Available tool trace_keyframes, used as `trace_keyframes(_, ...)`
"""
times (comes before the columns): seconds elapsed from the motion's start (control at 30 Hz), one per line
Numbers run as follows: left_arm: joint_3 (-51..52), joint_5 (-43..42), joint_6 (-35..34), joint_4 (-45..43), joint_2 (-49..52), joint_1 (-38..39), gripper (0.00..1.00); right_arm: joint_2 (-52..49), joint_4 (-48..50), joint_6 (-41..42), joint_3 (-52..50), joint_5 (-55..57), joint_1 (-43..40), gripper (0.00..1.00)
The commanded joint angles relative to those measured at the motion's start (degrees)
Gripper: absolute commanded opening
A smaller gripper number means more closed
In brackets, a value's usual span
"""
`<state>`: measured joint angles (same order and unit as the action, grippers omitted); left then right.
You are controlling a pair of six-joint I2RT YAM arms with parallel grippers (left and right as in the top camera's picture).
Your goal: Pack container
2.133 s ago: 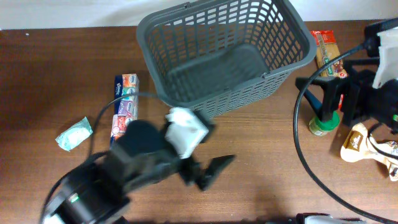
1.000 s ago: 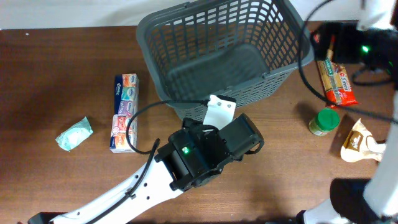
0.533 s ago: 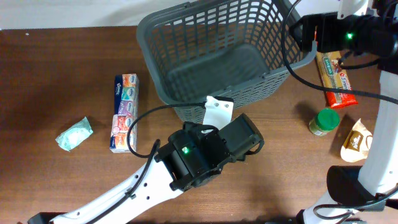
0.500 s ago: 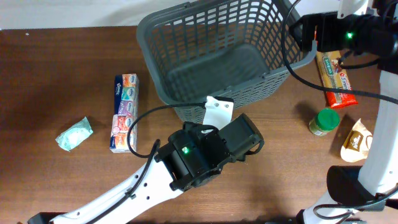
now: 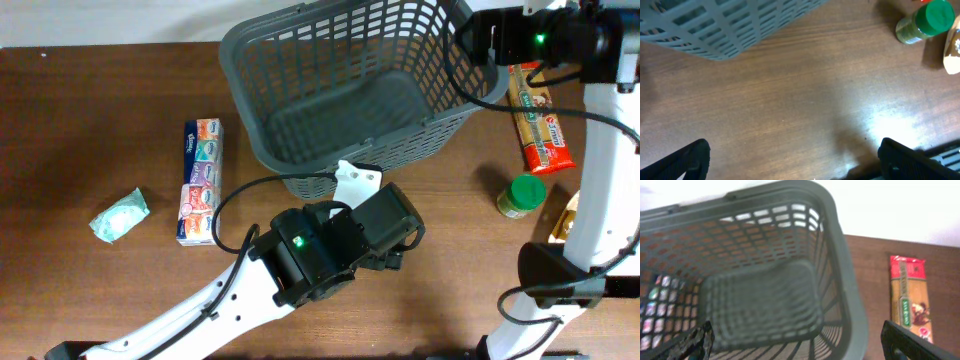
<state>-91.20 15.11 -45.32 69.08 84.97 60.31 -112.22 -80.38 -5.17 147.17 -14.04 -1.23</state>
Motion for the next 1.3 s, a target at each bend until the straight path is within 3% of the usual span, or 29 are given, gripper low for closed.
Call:
trace_keyframes(0.0, -1.0, -2.3, -0.7, 0.2, 0.0, -0.1, 0.99, -1.4, 1.4, -0.4, 0.5, 2.6, 0.4, 0.99)
trace_keyframes(0.5, -1.0, -1.7, -0.7, 0.4, 0.7, -0.1, 0.93, -7.4, 1.5, -0.4, 0.3, -8.7, 0.5, 0.99)
trace_keyframes(0.6, -1.0, -0.5, -0.7, 0.4, 1.6, -0.1, 0.76, -7.4, 0.9, -0.4, 0.4, -8.7, 0.5, 0.99)
trace_keyframes(0.67, -1.0, 0.2, -0.7, 0.3, 2.4, -0.1, 0.72, -7.4, 0.1, -0.4, 0.3, -8.7, 0.5, 0.99)
trace_keyframes(1.07, -1.0, 4.7, -0.7, -0.1, 4.6, -0.2, 0.72, -7.4, -3.7, -0.6, 0.0, -14.0, 0.6, 1.0)
trace_keyframes(1.27, -1.0, 6.4, -0.7, -0.1, 4.6, -1.9, 0.59, -7.4, -3.7, -0.6, 0.0, -13.2, 0.9, 0.77)
